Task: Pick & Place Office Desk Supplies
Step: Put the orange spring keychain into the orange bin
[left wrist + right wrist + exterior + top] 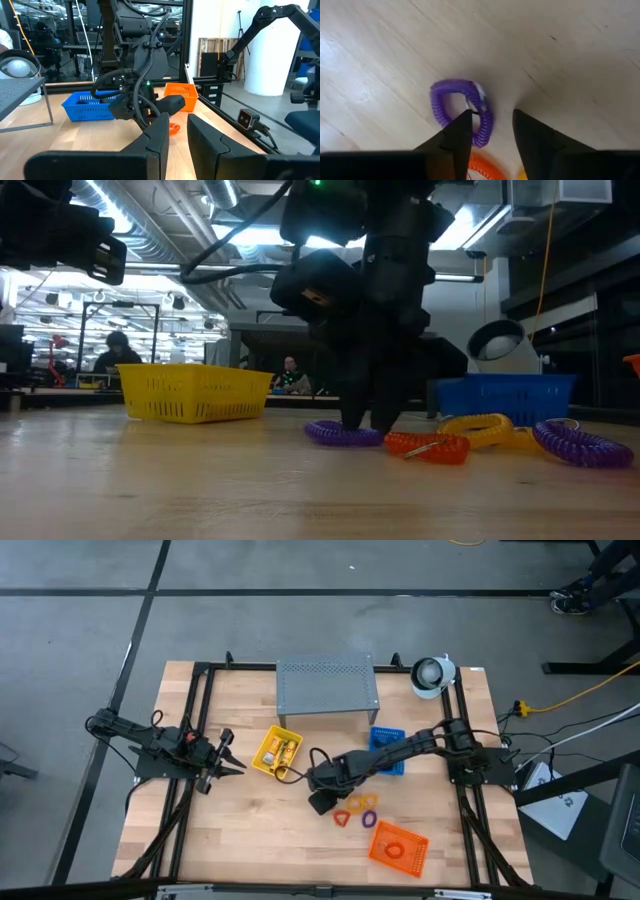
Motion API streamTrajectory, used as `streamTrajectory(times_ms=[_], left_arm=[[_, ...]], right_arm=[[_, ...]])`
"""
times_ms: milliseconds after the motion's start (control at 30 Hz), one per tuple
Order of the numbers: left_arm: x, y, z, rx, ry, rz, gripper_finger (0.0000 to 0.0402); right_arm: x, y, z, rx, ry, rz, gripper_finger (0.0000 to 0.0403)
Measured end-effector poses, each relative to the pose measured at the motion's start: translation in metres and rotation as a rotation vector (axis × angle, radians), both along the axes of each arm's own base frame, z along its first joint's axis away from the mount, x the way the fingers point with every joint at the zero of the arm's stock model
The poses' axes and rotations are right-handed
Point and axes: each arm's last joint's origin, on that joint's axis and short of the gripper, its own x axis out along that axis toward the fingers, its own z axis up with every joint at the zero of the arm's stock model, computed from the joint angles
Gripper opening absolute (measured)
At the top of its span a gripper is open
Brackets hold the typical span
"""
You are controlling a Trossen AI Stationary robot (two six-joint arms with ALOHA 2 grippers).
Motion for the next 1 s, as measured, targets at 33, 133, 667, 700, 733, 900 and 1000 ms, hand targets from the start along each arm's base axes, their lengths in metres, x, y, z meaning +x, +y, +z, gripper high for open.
streamTrajectory(times_ms=[33,133,667,700,733,900,1000], left_arm=[[0.000,0.000,0.000,0.000,0.000,0.000,0.0064],[0.000,0.000,0.000,0.000,0.000,0.000,0.0066],[0.000,0.000,0.000,0.000,0.000,0.000,0.0067],[0.000,0.000,0.000,0.000,0.000,0.000,0.0066],[0.000,0.000,0.000,0.000,0.000,0.000,0.0065],[0.000,0.000,0.000,0.000,0.000,0.000,0.0063],[0.000,0.000,0.000,0.000,0.000,0.000,0.0065]], right_arm=[[0.002,0.000,0.001,0.005,-0.003,0.010,0.0131],[0.010,0.000,0.006,0.024,-0.049,0.041,0.0125],[0.007,0.001,0.004,0.073,0.000,0.049,0.0158],[0.007,0.002,0.004,0.073,-0.001,0.050,0.0158],[0.007,0.003,0.004,0.074,-0.003,0.055,0.0158],[0.010,0.014,0.017,0.023,-0.046,0.188,0.0158],[0.014,0.017,0.036,-0.090,-0.073,0.294,0.0158]])
